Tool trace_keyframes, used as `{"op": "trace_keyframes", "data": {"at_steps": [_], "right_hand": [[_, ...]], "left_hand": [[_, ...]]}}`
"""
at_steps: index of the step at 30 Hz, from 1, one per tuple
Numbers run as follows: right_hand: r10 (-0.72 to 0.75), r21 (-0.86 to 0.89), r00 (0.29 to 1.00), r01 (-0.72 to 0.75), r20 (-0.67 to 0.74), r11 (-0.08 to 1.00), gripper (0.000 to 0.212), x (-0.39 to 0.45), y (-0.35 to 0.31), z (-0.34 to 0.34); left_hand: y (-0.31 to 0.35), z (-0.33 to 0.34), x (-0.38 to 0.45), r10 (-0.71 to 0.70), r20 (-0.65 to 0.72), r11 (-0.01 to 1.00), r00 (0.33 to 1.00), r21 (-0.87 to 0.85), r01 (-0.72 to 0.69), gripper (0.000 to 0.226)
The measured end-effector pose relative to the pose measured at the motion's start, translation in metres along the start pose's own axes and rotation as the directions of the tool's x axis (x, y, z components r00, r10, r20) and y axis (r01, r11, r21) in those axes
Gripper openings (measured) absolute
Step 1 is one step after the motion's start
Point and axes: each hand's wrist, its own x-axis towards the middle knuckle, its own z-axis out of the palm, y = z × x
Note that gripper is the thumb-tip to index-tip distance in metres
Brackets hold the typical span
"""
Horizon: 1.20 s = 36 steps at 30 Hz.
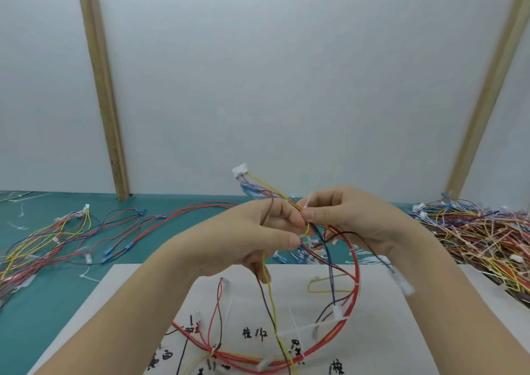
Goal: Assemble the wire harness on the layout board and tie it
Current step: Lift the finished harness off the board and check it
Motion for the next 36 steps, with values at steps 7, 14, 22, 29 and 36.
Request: {"op": "trace_keyframes", "data": {"at_steps": [7,14,22,29,36], "right_hand": [[-0.215,-0.179,0.885,0.152,-0.412,0.972,0.016,-0.003,-0.011,-0.007],[-0.249,-0.186,0.884,0.188,-0.396,0.964,0.019,0.001,-0.01,0.007],[-0.31,-0.118,0.686,0.313,-0.658,0.942,0.021,0.012,-0.002,0.018],[-0.23,0.067,0.676,0.383,-0.7,0.921,0.021,0.014,-0.002,0.042],[-0.276,-0.031,0.89,0.285,-0.362,0.958,0.02,0.01,-0.007,0.058]], "left_hand": [[0.019,-0.039,-0.025,0.005,-0.248,0.979,0.969,0.198,0.045,0.009],[0.022,-0.037,-0.017,0.644,-0.53,0.639,0.551,0.769,-0.007,0.02],[0.028,0.013,-0.014,0.674,-0.211,0.567,0.708,0.761,-0.314,0.017],[-0.019,0.05,0.02,0.249,-0.369,0.914,0.895,0.397,-0.09,0.041],[-0.012,0.036,0.025,0.145,-0.546,0.918,0.825,-0.237,-0.318,0.021]]}}
